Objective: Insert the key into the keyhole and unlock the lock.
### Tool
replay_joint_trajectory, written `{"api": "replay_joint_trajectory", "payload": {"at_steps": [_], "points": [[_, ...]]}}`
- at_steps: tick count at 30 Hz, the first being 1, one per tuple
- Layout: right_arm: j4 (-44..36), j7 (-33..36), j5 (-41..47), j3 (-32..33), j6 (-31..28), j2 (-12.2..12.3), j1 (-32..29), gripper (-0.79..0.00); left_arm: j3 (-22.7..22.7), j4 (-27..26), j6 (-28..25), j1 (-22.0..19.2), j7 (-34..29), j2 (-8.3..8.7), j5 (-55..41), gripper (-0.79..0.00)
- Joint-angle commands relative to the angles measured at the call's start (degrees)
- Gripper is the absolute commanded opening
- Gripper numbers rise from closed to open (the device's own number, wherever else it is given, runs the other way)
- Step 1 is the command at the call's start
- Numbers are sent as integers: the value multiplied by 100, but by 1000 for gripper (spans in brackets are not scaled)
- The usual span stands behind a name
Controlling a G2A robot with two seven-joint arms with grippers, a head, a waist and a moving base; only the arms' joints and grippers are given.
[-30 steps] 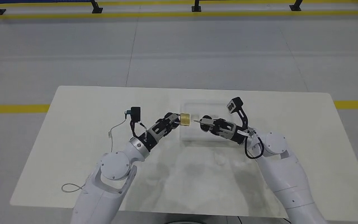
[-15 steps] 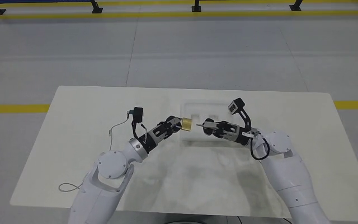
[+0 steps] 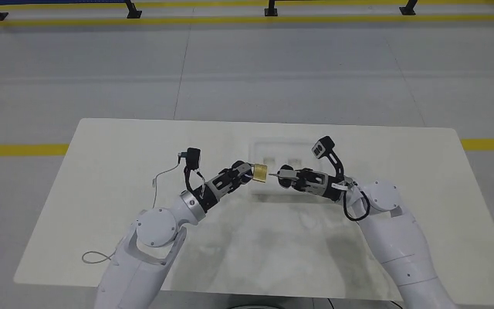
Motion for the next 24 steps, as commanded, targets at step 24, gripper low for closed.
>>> {"api": "replay_joint_trajectory", "payload": {"at_steps": [24], "points": [[137,-79,79,-180,-53,39,165,-785,101,105,22,-152,42,40,-31,-785]]}}
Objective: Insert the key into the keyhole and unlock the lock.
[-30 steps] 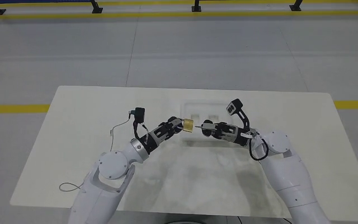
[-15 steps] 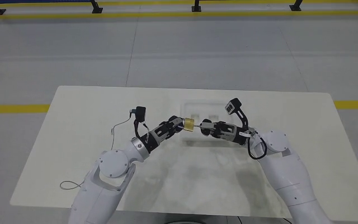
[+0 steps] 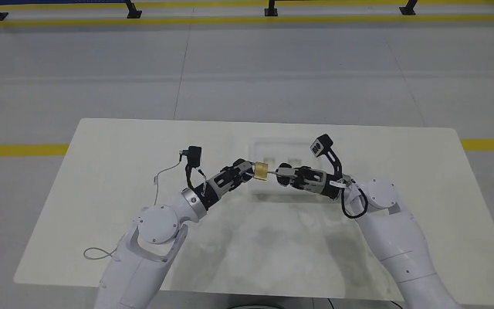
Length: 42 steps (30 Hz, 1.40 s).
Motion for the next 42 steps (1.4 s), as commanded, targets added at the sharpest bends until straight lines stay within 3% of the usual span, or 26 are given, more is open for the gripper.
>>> {"api": "replay_joint_trajectory", "payload": {"at_steps": [1,22,34,42], "points": [[11,2,-1,-10,-3,4,11,-785,6,3,-1,-8,-10,3,-6,-785],[37,36,-14,-80,-27,55,43,-785,1,46,37,-31,-127,51,-104,-785],[58,723,46,66,-37,153,84,-785,-251,94,-82,-85,-1209,159,-413,-785],[24,1241,76,118,-18,223,102,-785,-293,62,-38,-80,-1418,203,-527,-785]]}}
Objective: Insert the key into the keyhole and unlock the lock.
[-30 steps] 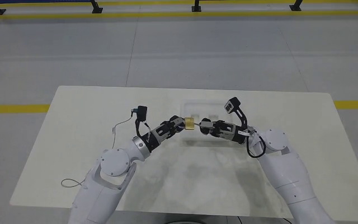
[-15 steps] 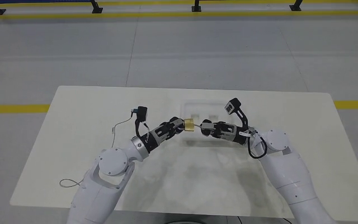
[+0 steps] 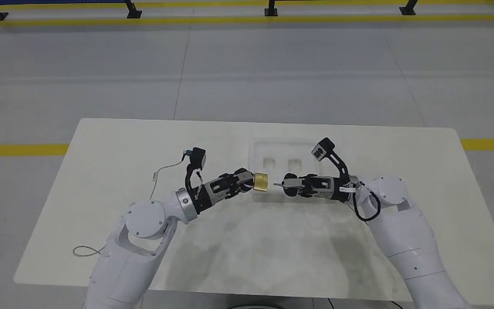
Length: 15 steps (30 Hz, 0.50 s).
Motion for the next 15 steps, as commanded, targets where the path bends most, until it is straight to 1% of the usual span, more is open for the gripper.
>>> {"api": "replay_joint_trajectory", "payload": {"at_steps": [1,15], "points": [[-32,92,7,-21,4,10,-6,-785,31,-18,-10,-2,-41,7,-15,-785],[-113,37,75,-53,-33,63,-51,-785,98,-53,-31,-3,-48,19,-86,-785]]}}
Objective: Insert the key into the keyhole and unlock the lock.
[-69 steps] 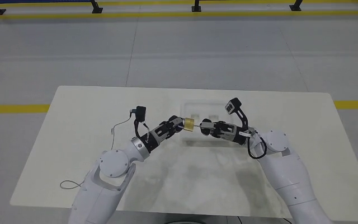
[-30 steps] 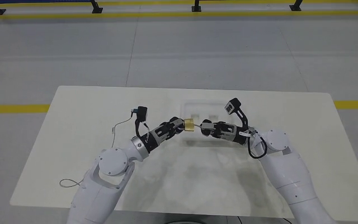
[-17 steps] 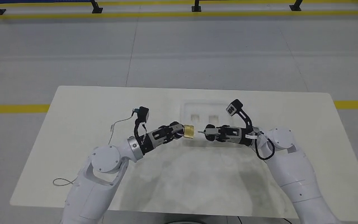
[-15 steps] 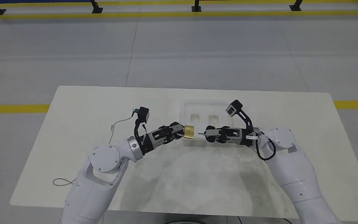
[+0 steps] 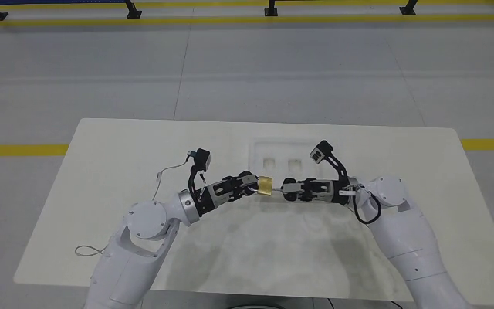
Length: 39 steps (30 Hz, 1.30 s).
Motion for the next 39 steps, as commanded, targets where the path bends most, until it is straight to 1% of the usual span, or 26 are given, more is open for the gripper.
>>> {"api": "replay_joint_trajectory", "payload": {"at_steps": [1,9,19,39], "points": [[-7,-14,47,14,6,7,-6,-785,0,0,0,0,0,0,0,-785],[-13,-24,67,2,18,37,-4,-785,58,-5,-38,7,96,6,51,-785],[6,-120,109,-55,-26,55,28,-785,88,9,-84,-31,33,45,64,-785],[16,-163,144,-115,-58,107,13,-785,117,48,-55,-38,117,106,-17,-785]]}}
